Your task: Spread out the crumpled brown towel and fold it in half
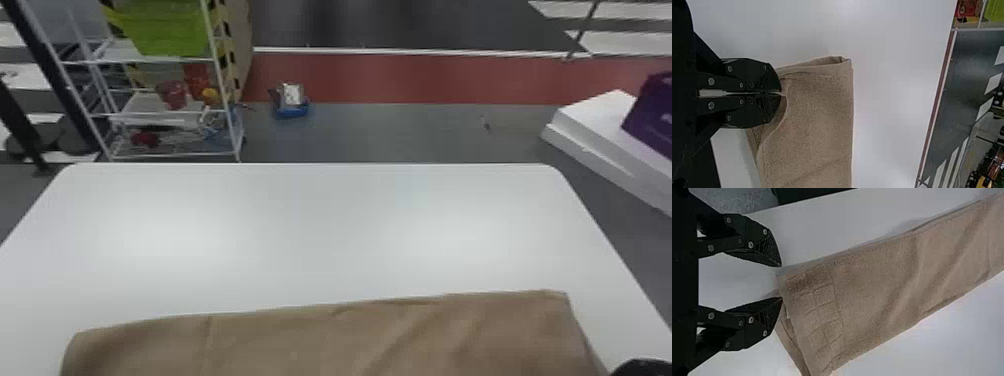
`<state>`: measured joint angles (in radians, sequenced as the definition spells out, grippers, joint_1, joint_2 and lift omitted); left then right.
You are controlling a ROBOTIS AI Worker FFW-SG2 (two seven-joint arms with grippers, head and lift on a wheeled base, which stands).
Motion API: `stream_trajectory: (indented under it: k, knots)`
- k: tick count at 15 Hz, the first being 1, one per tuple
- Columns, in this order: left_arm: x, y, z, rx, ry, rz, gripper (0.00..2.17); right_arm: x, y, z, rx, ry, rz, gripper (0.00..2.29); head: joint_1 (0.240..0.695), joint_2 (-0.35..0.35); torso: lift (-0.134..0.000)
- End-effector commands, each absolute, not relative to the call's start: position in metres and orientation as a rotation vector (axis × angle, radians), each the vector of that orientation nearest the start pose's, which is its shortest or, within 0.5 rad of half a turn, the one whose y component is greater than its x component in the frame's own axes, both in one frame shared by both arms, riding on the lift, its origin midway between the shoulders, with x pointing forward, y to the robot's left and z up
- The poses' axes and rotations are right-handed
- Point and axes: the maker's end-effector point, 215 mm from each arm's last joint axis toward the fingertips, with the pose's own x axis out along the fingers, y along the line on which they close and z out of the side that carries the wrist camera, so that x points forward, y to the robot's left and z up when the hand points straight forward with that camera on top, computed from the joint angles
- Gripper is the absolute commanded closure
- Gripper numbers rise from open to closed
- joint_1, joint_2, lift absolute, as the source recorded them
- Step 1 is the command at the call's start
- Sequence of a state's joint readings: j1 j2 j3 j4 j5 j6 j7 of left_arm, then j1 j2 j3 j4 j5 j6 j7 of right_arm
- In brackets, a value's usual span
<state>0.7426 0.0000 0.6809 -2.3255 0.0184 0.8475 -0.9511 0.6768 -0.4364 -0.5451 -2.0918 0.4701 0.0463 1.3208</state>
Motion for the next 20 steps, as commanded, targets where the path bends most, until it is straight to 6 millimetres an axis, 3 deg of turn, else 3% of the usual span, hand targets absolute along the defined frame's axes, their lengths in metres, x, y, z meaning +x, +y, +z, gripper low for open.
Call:
stream_trajectory:
  k: [1,4,12,17,20]
  knots:
    - [0.230,0.380,-0.448,-0.181,0.791,-0.243,1.10,0.271,-0.397,-0.439,-0.837,0.822,0.946,0.70,0.695,-0.031,-0.124]
    - [0.228,0.379,-0.449,-0.183,0.796,-0.246,1.10,0.272,-0.401,-0.451,-0.828,0.851,0.948,0.70,0.695,-0.045,-0.124]
    - [0.225,0.378,-0.450,-0.182,0.800,-0.249,1.10,0.287,-0.393,-0.452,-0.817,0.833,0.947,0.79,0.695,-0.036,-0.124]
    - [0.226,0.379,-0.450,-0.178,0.799,-0.246,1.10,0.289,-0.394,-0.452,-0.787,0.852,0.940,1.49,0.695,-0.036,-0.124]
    - [0.226,0.379,-0.449,-0.177,0.797,-0.246,1.10,0.292,-0.394,-0.446,-0.775,0.834,0.943,1.51,0.695,-0.034,-0.124]
